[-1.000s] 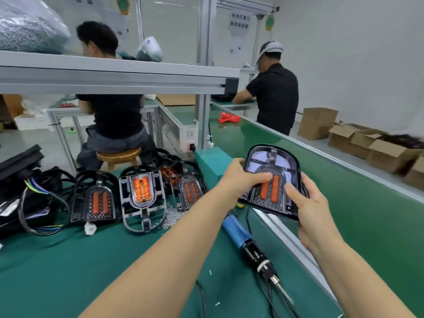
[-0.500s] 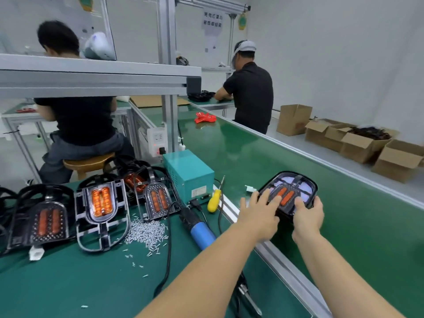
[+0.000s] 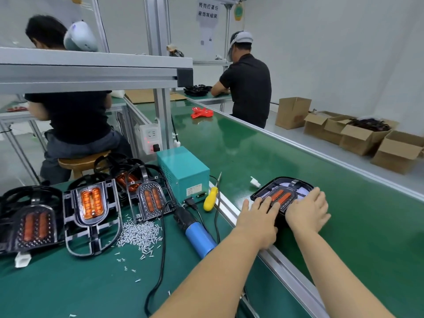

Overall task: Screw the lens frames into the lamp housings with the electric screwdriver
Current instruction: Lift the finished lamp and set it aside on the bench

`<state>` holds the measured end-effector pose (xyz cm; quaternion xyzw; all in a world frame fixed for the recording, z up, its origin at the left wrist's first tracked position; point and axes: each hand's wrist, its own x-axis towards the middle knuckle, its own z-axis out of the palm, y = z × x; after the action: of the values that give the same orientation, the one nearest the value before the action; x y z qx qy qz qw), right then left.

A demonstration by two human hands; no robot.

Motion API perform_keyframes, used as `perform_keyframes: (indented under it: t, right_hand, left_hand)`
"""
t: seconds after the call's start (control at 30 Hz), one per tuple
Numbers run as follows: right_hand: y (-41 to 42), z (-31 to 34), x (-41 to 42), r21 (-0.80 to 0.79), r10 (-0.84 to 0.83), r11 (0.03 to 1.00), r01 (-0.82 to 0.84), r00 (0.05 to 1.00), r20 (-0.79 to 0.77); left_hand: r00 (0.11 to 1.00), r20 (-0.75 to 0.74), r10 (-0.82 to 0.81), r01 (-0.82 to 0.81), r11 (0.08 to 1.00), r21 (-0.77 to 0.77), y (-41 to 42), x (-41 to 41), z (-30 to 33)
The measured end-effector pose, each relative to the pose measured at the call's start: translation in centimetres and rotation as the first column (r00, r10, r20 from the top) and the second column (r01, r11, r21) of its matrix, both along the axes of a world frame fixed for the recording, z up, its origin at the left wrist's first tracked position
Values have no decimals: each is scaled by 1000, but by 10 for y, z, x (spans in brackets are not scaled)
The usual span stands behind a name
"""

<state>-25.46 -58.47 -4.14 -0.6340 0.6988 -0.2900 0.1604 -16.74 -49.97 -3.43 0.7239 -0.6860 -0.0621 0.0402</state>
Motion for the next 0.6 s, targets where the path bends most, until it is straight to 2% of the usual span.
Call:
perform_keyframes:
  t: [0.1, 0.2, 0.37, 0.5, 0.6]
  right_hand:
    - [-1, 3, -7, 58, 138, 990, -126, 940, -313]
    - [-1, 9, -9, 84, 164, 986, -142, 880, -445]
    - [5, 19, -4, 157, 213, 976, -152, 820, -531]
    - [20, 28, 8, 141, 244, 970, -199, 813, -528]
    - [40, 39, 27, 129, 318, 947, -294, 802, -506]
  left_hand:
    - [999, 35, -6, 6, 1000, -2, 0, 1, 1]
    - [999, 37, -2, 1, 1000, 13, 0, 2, 4]
    - [1000, 0, 11, -11, 999, 39, 5, 6, 10]
    - [999, -17, 44, -43, 998, 39, 19, 15, 19]
    - [995, -25, 91, -90, 994, 60, 36, 25, 28]
